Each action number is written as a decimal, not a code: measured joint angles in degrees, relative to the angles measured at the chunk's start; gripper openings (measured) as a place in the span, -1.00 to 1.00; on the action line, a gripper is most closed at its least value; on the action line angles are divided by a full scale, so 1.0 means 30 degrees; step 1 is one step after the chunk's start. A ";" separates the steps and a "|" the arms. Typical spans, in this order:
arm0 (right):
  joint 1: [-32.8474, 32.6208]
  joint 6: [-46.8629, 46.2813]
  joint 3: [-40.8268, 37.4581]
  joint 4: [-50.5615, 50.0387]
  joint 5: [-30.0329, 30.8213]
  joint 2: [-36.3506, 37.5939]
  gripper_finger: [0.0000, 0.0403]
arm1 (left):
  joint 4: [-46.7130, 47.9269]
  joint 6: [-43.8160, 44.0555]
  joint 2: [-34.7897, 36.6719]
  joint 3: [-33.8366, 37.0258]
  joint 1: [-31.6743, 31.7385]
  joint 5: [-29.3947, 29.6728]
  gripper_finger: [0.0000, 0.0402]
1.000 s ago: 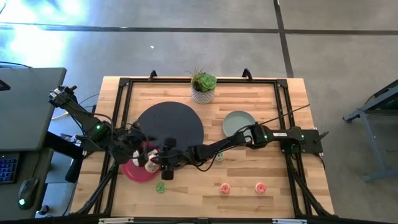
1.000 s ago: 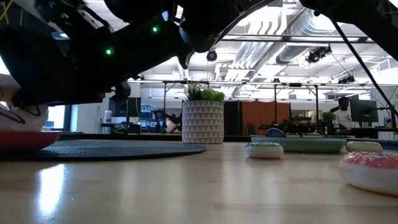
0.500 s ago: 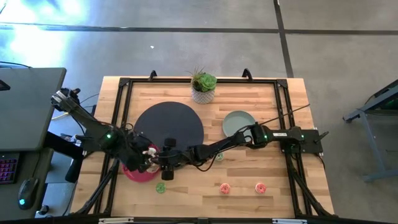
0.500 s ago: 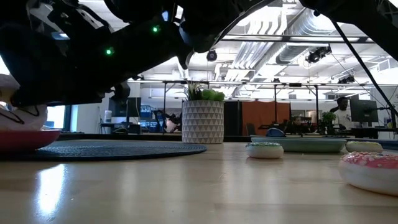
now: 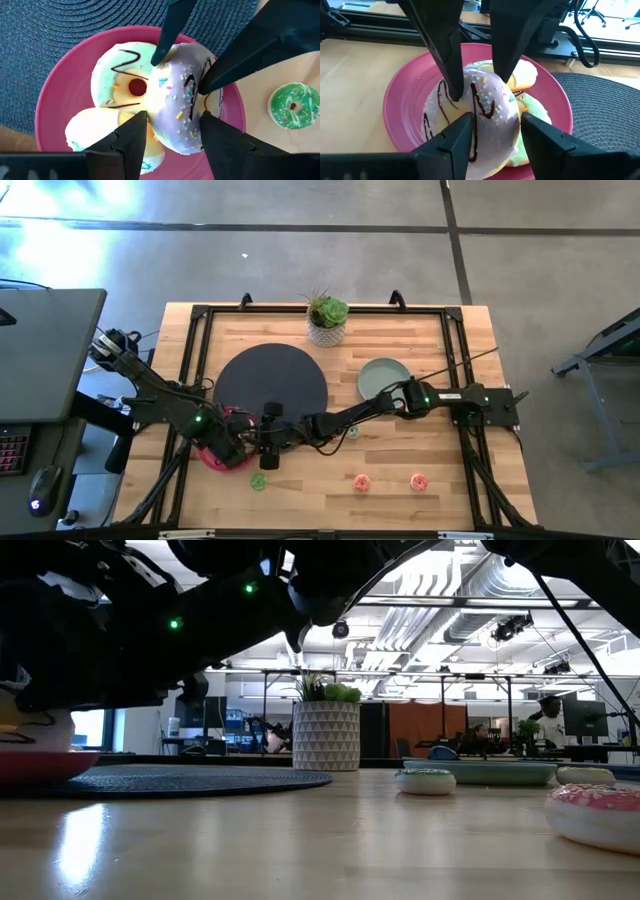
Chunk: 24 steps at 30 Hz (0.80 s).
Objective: Pick & Place donuts
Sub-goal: Put the large purple donut on the red plate, then put the top small green donut on the blue plate
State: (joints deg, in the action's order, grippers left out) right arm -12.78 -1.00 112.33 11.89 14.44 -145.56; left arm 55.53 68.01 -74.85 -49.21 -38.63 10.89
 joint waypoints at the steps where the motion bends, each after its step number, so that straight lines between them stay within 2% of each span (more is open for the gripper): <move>1: 0.0000 0.0000 0.0000 0.0002 -0.0041 0.0000 -0.22 | 0.0052 0.0000 -0.0007 0.0000 0.0000 -0.0030 -0.13; 9: -0.0056 0.1035 -0.0007 -0.1130 -0.1774 0.1122 -0.22 | 0.0851 0.0641 0.0000 -0.0015 0.0007 -0.2224 -0.13; 13: -0.0113 0.2490 -0.0015 -0.4097 -0.1822 0.2582 -0.22 | 0.1066 0.0146 0.0004 -0.0011 0.0000 -0.4531 -0.13; 17: -0.0115 0.3114 0.0012 -0.8218 -0.0891 0.4322 -0.22 | 0.1223 -0.0131 -0.0007 0.0015 -0.0022 -0.6549 -0.13; 20: -0.0095 0.3851 0.0022 -1.1681 0.0451 0.5685 -0.22 | 0.1045 -0.0176 -0.0007 0.0015 -0.0003 -0.5534 -0.13; 24: -0.0067 0.4309 0.0022 -1.6707 0.2002 0.7992 -0.23 | 0.1121 -0.0209 0.0021 -0.0607 0.0000 -0.2833 -0.13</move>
State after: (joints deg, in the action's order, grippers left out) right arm -12.98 11.92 112.40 -38.23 20.45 -121.58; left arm 58.89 67.38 -74.79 -51.03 -38.63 2.40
